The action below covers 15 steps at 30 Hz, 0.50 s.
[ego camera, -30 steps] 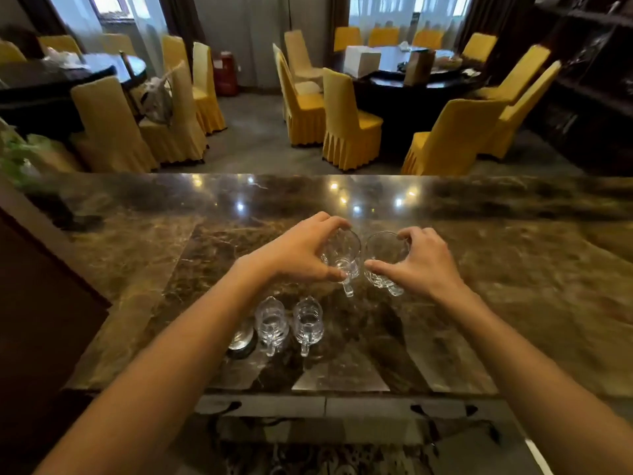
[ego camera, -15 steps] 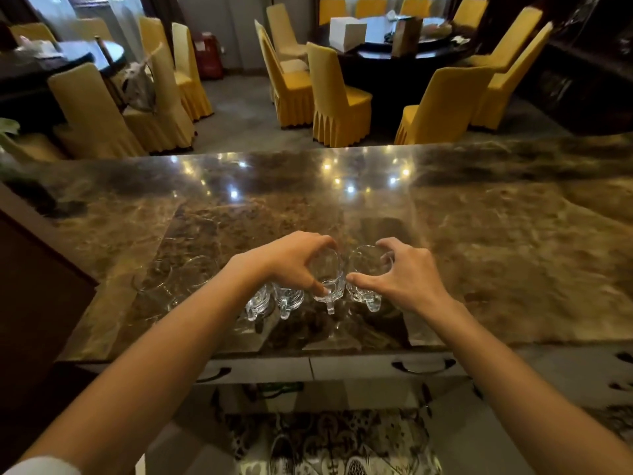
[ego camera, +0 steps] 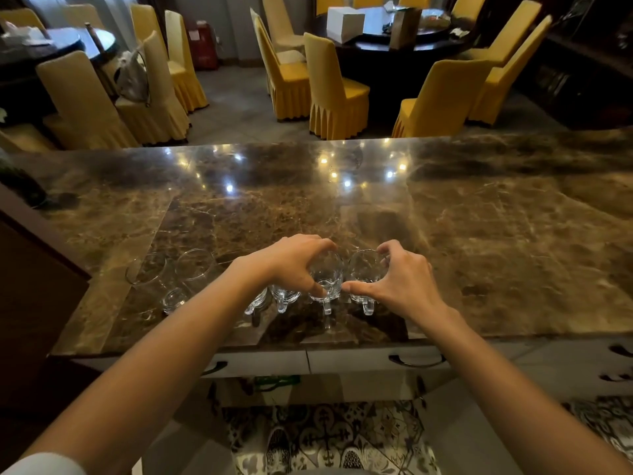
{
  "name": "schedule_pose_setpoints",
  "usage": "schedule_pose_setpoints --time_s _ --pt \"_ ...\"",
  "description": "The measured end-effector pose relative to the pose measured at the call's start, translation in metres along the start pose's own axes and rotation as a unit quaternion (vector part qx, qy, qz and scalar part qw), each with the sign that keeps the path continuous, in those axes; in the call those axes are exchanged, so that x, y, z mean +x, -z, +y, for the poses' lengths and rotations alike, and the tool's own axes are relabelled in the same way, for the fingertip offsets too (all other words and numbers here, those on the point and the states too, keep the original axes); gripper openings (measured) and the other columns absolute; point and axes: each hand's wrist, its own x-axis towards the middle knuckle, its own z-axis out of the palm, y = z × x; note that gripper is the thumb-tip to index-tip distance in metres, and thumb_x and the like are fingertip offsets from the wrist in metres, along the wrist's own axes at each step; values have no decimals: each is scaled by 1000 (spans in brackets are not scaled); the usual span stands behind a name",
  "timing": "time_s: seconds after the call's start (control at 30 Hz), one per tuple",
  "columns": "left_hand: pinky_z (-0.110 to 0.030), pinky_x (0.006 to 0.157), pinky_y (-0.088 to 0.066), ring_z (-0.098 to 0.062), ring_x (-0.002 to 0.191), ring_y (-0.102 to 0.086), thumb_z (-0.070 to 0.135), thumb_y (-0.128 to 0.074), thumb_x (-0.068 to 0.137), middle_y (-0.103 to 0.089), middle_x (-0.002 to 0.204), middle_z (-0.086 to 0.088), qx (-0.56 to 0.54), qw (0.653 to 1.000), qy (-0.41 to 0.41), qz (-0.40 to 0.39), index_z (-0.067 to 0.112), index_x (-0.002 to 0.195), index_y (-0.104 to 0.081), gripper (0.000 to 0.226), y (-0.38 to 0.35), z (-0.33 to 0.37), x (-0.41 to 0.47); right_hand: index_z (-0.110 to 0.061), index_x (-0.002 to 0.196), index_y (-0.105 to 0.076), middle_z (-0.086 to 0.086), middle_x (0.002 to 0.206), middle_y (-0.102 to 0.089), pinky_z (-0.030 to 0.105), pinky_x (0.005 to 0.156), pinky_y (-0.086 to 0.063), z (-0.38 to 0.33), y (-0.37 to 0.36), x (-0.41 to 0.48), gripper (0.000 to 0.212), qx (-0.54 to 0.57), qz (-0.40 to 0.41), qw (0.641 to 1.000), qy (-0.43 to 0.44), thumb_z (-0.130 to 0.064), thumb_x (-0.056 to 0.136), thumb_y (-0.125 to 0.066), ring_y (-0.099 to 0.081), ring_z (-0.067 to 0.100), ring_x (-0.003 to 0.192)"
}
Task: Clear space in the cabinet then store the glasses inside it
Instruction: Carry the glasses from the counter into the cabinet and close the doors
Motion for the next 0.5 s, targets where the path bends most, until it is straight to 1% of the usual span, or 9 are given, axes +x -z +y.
schedule_pose_setpoints --time_s 0.17,0.33,0.4,0.5 --pt "-48 111 -41 -22 135 -46 50 -80 77 -49 147 1 7 1000 8 -6 24 153 -36 92 -1 2 0 -15 129 -54 0 104 -71 42 92 -56 2 -2 1 108 3 0 1000 -1 -88 50 -70 -68 19 99" --pt "-48 115 -37 -23 141 -41 48 -79 80 -43 153 0 0 1000 13 -18 24 156 -31 93 -1 4 0 -17 129 -52 0 106 -71 35 85 -52 7 -5 3 110 -5 -4 1000 0 -92 50 -65 -68 20 100" --pt "-47 116 -37 -23 141 -41 46 -79 81 -43 154 0 -10 1000 17 -21 24 157 -30 94 -2 4 0 -19 131 -49 1 113 -70 36 86 -52 9 -7 3 111 -8 -12 1000 -1 -94 50 -63 -67 21 104" --pt "-45 117 -37 -23 142 -40 44 -78 82 -41 155 0 -22 999 20 -22 24 159 -27 95 -4 3 1 -22 136 -44 2 128 -65 42 91 -52 11 -9 2 114 -14 -31 999 -6 -97 52 -58 -63 23 114"
